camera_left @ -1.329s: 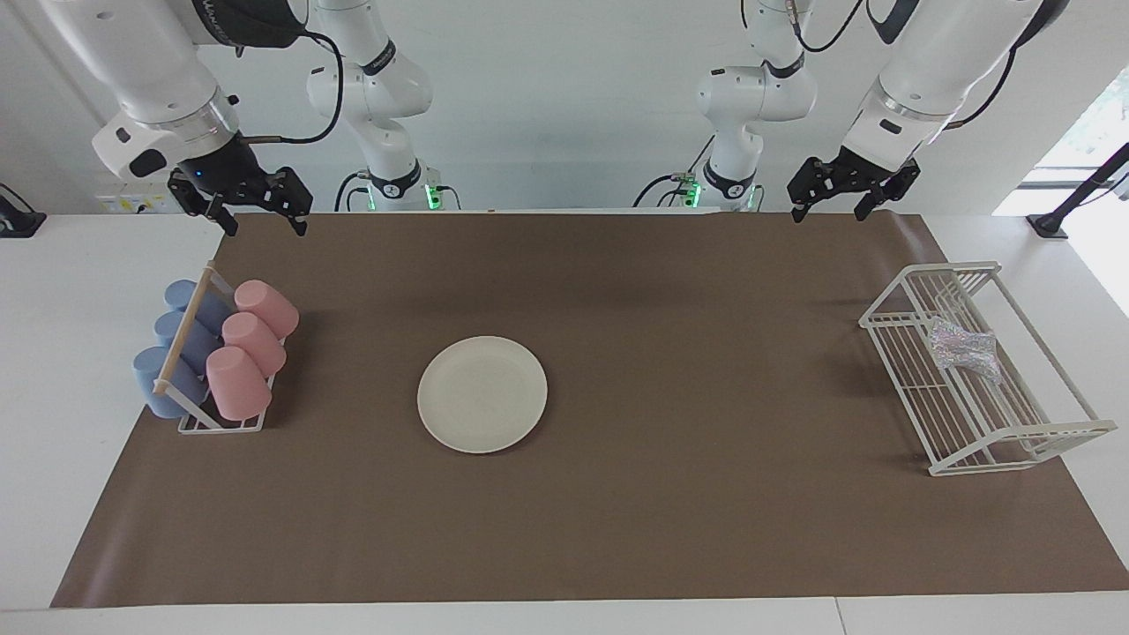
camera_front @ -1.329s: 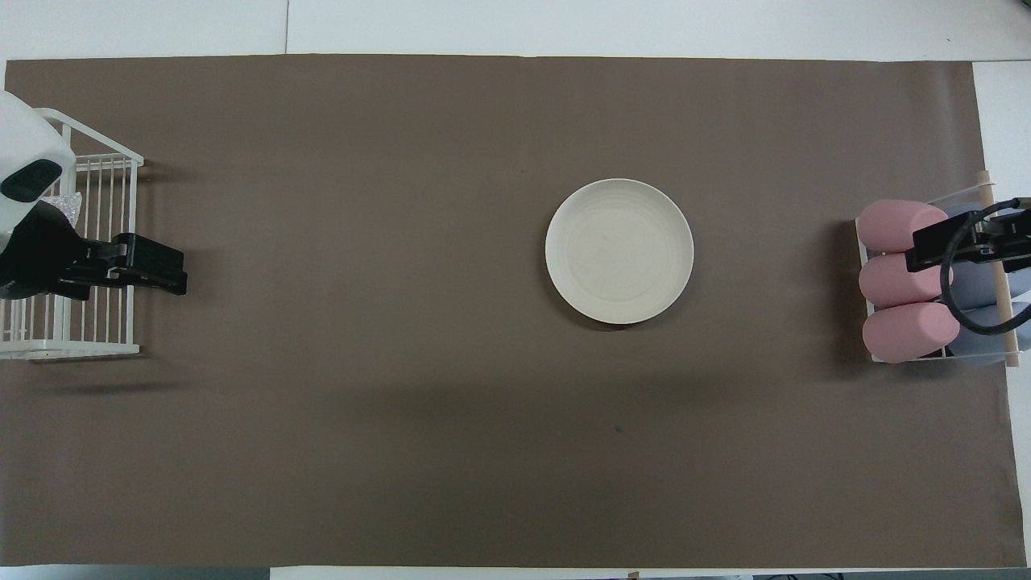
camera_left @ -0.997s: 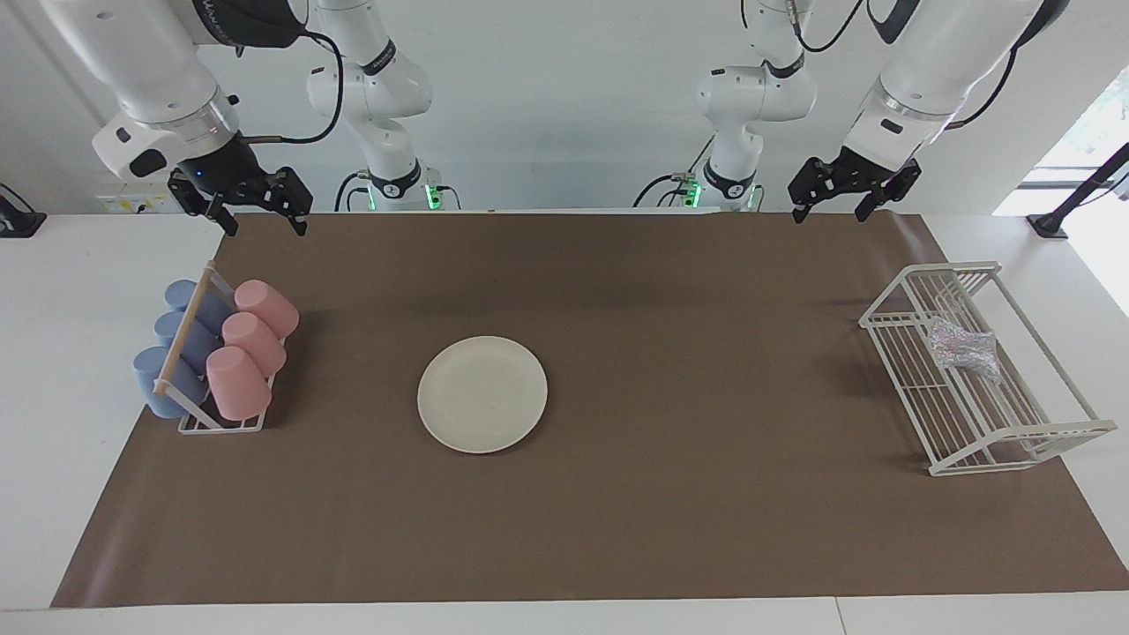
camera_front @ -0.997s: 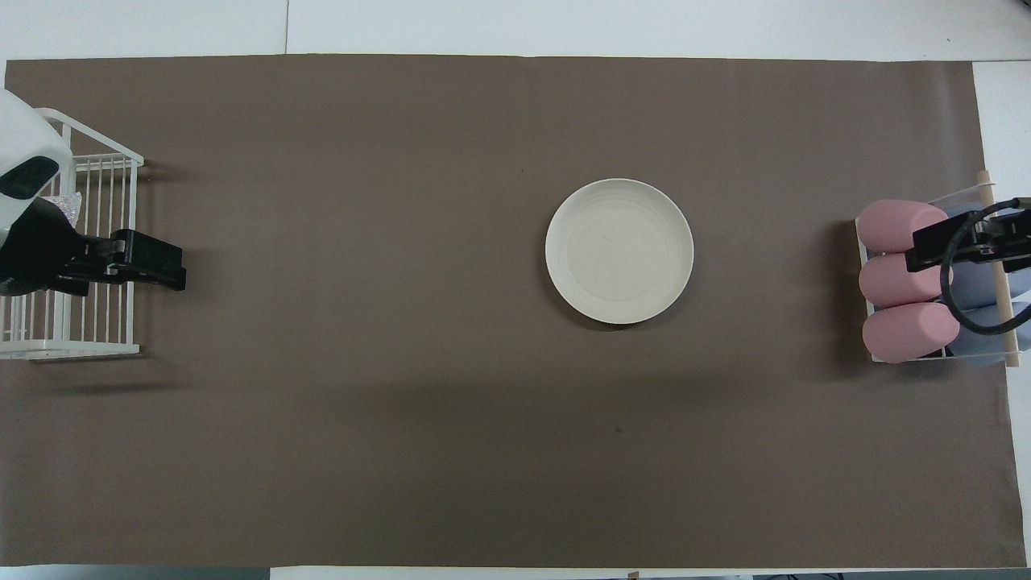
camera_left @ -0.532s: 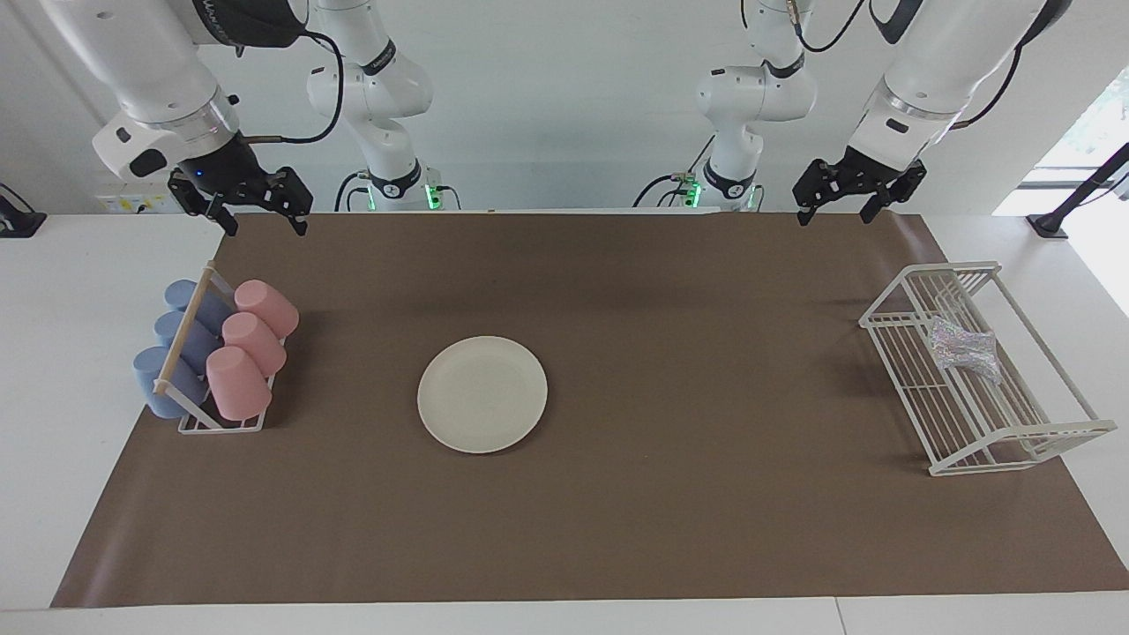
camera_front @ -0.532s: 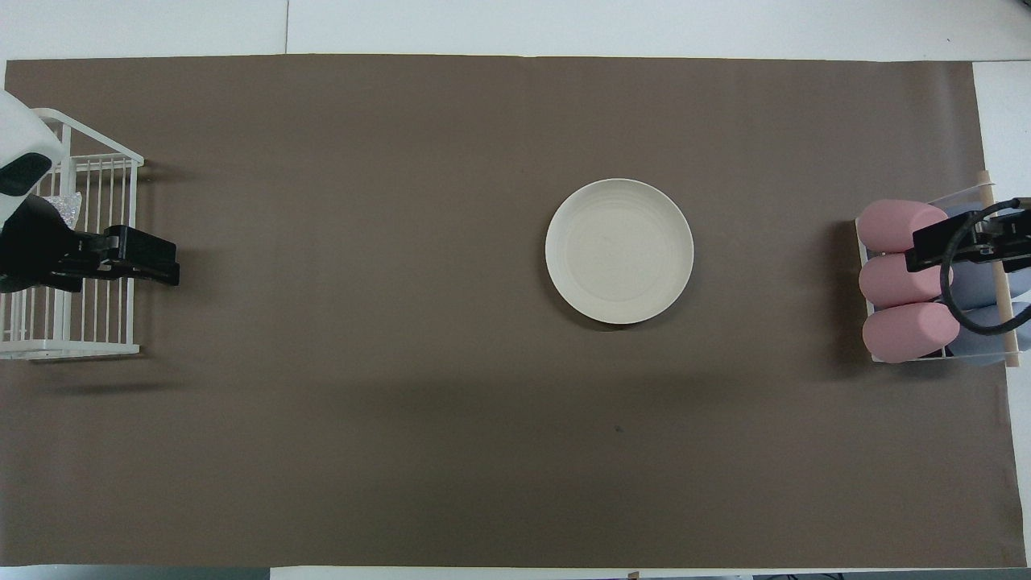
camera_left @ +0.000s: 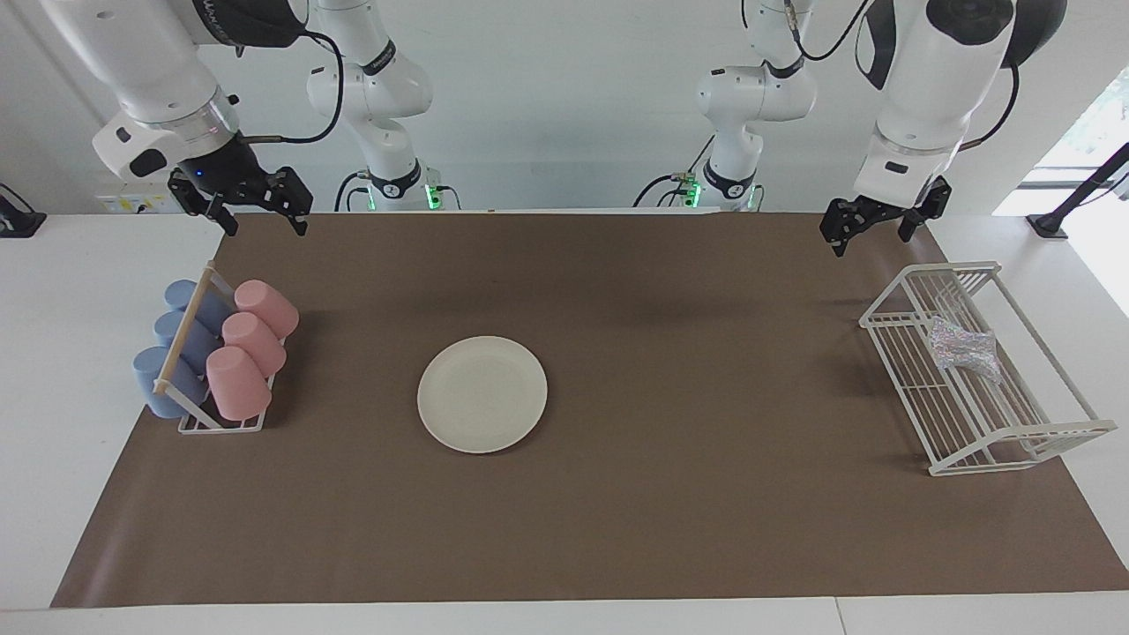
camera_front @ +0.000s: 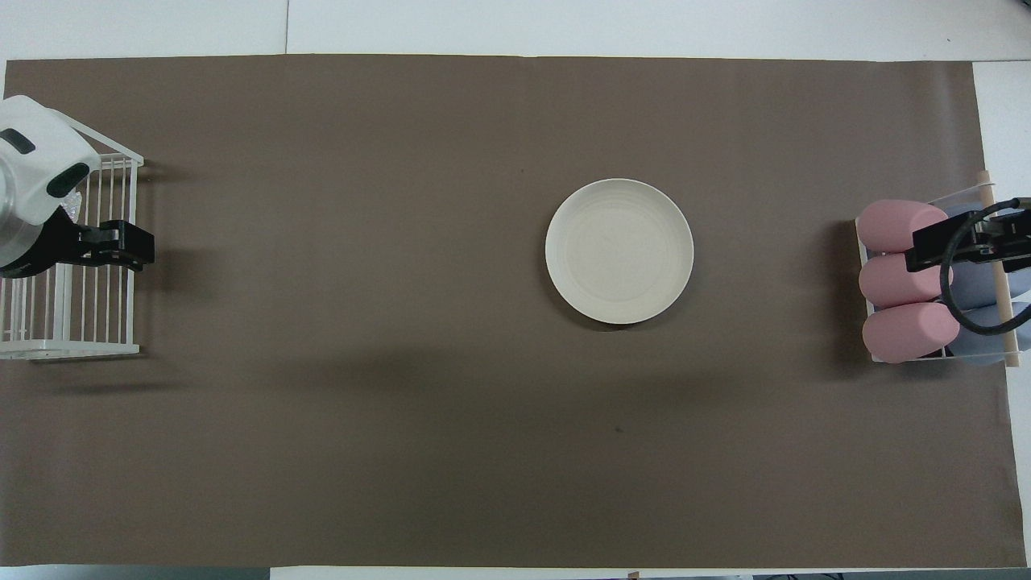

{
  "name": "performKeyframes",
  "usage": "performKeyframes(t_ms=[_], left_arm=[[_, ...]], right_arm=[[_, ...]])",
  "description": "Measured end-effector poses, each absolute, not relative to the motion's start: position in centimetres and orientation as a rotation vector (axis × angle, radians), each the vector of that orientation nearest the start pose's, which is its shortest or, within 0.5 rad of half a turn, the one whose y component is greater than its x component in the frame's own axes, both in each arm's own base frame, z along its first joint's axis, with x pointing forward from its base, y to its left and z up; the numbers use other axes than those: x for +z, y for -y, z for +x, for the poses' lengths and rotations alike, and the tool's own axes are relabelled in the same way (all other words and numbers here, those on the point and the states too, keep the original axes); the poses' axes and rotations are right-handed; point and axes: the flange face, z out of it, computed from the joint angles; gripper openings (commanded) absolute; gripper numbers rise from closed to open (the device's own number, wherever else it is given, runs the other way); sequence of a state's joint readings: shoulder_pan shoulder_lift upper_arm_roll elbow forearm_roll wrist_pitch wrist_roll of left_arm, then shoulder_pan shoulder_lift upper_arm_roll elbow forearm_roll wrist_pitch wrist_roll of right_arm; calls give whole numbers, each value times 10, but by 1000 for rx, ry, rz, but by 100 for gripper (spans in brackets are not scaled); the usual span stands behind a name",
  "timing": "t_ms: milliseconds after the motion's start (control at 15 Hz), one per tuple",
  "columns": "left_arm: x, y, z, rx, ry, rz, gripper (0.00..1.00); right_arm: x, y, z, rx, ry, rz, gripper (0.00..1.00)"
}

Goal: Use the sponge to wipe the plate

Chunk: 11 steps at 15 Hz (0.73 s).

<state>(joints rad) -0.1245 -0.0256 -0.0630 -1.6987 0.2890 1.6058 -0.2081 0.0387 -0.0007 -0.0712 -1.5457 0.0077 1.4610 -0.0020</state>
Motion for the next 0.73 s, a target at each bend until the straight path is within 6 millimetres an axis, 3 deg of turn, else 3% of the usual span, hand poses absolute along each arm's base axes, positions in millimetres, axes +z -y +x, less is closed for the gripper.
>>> performKeyframes(t_ms=[399,731], left_arm=[[492,55,574,-18,-173,-2469,100],[432,43,596,-77,-225,-2260,100]], right_arm=[[627,17,542,131,-46,-3129,100],[627,14,543,131,-70,-3130,100]])
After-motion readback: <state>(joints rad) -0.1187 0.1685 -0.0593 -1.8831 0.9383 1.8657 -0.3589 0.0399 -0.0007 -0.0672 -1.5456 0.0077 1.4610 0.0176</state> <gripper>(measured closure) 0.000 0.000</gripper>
